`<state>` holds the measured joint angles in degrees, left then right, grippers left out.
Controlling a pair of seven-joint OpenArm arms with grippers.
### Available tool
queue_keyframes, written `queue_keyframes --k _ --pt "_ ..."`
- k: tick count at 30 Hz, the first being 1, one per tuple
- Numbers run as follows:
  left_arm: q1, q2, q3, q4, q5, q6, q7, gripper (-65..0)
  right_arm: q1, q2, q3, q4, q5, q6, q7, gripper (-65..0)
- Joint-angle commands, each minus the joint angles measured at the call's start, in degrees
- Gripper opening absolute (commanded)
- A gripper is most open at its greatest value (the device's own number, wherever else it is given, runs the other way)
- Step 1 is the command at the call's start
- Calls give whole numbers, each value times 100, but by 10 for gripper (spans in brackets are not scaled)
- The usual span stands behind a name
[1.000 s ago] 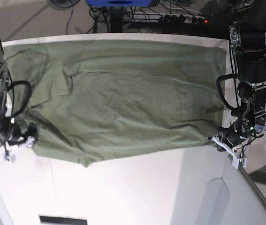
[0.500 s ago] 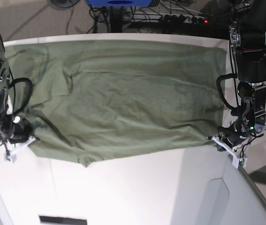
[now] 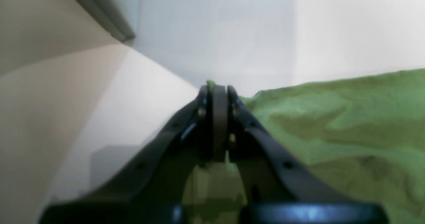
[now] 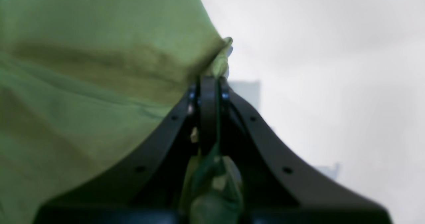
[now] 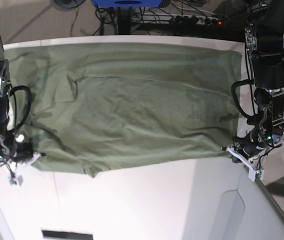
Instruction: Layout the t-shirt on the table in an organized manner, then fold the t-shirt properly
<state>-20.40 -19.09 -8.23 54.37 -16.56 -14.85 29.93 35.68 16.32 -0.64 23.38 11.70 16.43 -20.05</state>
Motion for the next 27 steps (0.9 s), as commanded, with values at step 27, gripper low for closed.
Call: queue_keyframes --k 27 --pt "823 -275 -78 2031 -63 4 888 -650 -1603 140 7 3838 38 15 -1850 -650"
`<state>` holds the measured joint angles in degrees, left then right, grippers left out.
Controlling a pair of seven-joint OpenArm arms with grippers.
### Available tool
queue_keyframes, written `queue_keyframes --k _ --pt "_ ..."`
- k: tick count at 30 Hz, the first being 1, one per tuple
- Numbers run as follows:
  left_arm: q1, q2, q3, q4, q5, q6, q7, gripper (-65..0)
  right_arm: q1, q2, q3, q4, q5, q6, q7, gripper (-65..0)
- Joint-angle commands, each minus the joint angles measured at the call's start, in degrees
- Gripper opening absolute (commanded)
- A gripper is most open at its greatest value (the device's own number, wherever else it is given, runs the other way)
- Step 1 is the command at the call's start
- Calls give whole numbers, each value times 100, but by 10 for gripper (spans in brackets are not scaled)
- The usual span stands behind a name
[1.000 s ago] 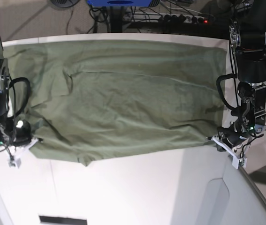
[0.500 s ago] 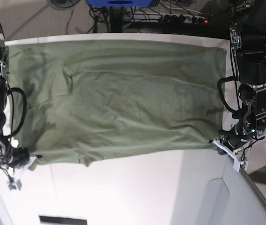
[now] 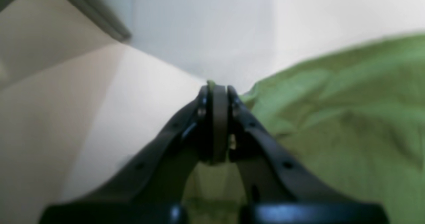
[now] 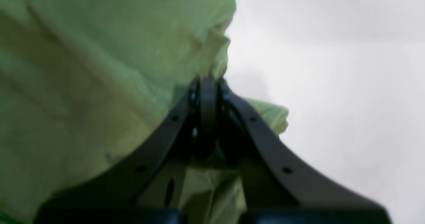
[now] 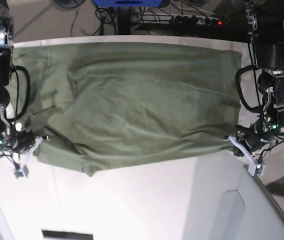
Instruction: Layout the t-shirt on the table in an organized manner, then fold the t-shirt properly
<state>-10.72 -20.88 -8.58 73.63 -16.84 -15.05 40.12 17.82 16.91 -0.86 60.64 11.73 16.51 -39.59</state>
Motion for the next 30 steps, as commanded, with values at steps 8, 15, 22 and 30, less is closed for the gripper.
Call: queue_keyframes --k 8,15,22,30 --pt "619 -386 -368 510 -35 15 -60 -650 -231 142 961 323 45 6 -282 -650" --pt "945 -307 -456 466 27 -539 -60 -650 -609 81 1049 314 45 6 -511 -647" --pt "1050 -70 -386 484 27 -539 -69 -650 -758 -95 1181 1096 45 6 -1188 -414" --pt "1050 -70 -395 448 27 -539 -69 -650 -512 -7 987 1597 19 6 -1258 -296"
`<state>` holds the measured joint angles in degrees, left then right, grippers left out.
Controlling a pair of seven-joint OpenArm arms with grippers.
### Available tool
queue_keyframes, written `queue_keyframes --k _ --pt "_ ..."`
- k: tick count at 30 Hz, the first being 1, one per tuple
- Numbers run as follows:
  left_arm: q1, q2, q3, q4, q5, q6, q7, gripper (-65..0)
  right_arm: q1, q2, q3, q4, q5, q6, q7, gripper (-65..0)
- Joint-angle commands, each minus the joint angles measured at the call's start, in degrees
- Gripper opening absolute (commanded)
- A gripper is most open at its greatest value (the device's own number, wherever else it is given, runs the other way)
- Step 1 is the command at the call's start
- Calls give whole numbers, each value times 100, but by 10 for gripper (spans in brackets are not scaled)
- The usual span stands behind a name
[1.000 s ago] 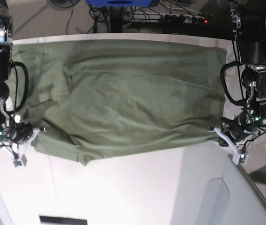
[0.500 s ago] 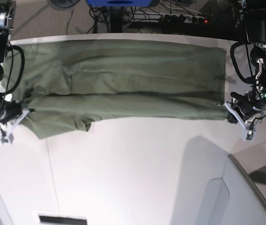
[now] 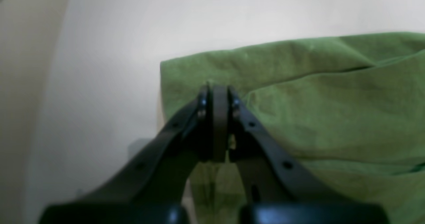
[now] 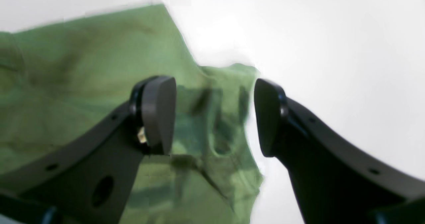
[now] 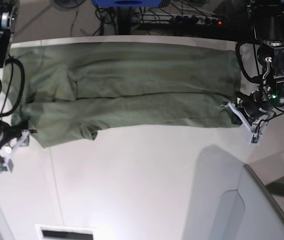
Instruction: Layout the t-shirt on the table in an organized manner, then fold the t-shirt properly
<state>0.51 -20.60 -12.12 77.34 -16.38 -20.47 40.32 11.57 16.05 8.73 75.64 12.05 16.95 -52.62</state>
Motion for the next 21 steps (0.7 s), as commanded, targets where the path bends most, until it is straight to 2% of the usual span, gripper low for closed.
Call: queue_keyframes --k 1,7,14,15,21 --pt "-91 -98 -41 77 -19 3 -89 -650 245 148 -78 -219 -14 -29 141 -296" --pt "-109 -89 -32 77 -19 3 -89 -650 860 192 -526 -1924 -14 -29 862 -296" --pt "-109 -89 -85 68 -19 3 -89 -650 948 192 -526 -2346 -14 -29 906 -309" --pt "-117 -89 -85 68 -19 3 -89 -650 948 184 -526 -2346 -14 -29 906 -339" --pt "-126 -89 -58 68 -19 3 -89 -650 975 184 -526 -2364 -14 -29 862 -650"
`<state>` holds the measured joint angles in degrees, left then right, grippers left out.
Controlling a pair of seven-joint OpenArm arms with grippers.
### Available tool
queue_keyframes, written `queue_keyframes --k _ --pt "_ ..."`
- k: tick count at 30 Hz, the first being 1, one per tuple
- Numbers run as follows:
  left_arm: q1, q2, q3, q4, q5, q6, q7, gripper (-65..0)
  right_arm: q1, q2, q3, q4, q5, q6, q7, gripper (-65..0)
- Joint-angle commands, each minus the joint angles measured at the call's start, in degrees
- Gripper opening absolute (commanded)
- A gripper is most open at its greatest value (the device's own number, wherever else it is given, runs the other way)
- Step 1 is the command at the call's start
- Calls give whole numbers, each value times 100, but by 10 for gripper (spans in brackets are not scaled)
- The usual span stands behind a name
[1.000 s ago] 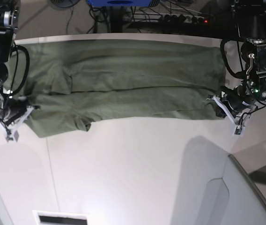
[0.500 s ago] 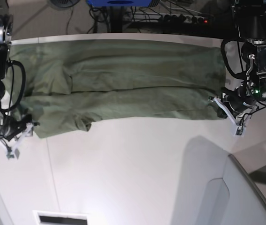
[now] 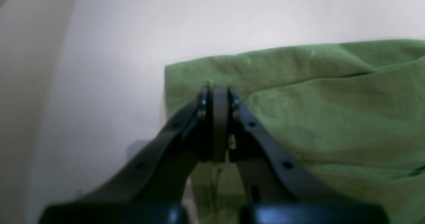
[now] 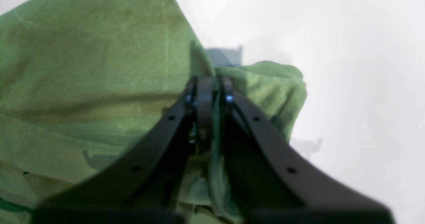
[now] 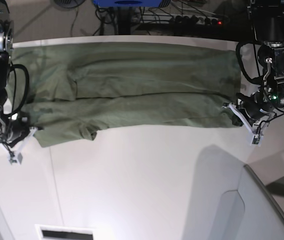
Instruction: Layout the t-shirt on the table in an organized manner, then fold the t-shirt properly
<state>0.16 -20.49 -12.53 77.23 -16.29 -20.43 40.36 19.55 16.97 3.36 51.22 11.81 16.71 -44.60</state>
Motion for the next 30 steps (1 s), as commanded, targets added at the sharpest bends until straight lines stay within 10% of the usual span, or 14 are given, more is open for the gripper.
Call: queue_keyframes --k 1,21,30 --pt "-91 -100 -8 79 -28 -1 -93 -650 177 92 12 104 10 -5 51 -650" --pt "-1102 -92 18 -308 -19 -1 -93 -650 1091 180 3 386 10 -5 -133 -650" --pt "-1805 67 18 -941 -19 -1 -93 -650 1680 329 -6 -889 10 4 1431 -648"
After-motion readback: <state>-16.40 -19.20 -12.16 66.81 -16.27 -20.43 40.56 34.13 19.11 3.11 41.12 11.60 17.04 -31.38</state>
